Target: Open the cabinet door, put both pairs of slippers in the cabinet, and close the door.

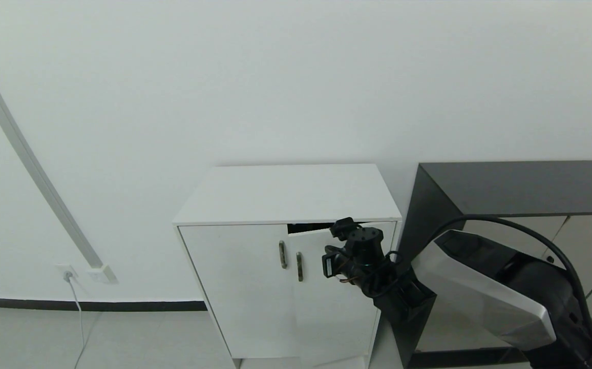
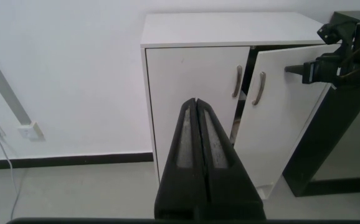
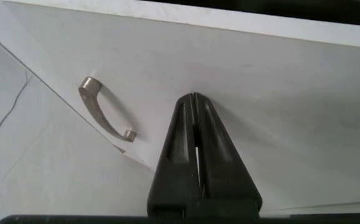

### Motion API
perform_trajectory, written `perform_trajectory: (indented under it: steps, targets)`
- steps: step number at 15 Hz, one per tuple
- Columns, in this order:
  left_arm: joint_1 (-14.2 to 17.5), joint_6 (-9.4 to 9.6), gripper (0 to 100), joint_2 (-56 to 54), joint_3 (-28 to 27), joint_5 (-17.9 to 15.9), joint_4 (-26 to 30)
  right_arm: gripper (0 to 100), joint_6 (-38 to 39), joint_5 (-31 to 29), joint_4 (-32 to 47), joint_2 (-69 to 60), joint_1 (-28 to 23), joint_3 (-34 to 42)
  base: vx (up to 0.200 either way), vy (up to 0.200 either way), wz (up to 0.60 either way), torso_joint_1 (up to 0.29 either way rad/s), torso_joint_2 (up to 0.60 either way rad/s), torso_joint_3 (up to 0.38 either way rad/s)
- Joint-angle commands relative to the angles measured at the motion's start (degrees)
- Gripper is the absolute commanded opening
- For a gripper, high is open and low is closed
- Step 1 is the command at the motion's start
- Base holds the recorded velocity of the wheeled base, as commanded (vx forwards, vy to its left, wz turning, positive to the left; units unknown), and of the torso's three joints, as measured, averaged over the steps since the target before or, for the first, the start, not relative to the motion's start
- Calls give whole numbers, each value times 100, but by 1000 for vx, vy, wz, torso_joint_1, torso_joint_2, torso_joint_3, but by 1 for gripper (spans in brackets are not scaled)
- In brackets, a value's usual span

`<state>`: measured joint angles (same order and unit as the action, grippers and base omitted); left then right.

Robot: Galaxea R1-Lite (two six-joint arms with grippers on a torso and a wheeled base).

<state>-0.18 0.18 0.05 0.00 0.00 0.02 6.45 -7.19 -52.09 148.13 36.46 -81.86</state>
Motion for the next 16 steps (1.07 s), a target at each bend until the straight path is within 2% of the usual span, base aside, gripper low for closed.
perform_trajectory:
  steps: [1,16]
  targets:
    - [1,-1,0,4,0,0,6,0,-3,-1,6,85,-8,-93,0,0,0,0,0,0]
    - [1,-1,0,4,0,9,-2,0,-12,-1,252,217,-139,-568,0,0,0,0,0,0]
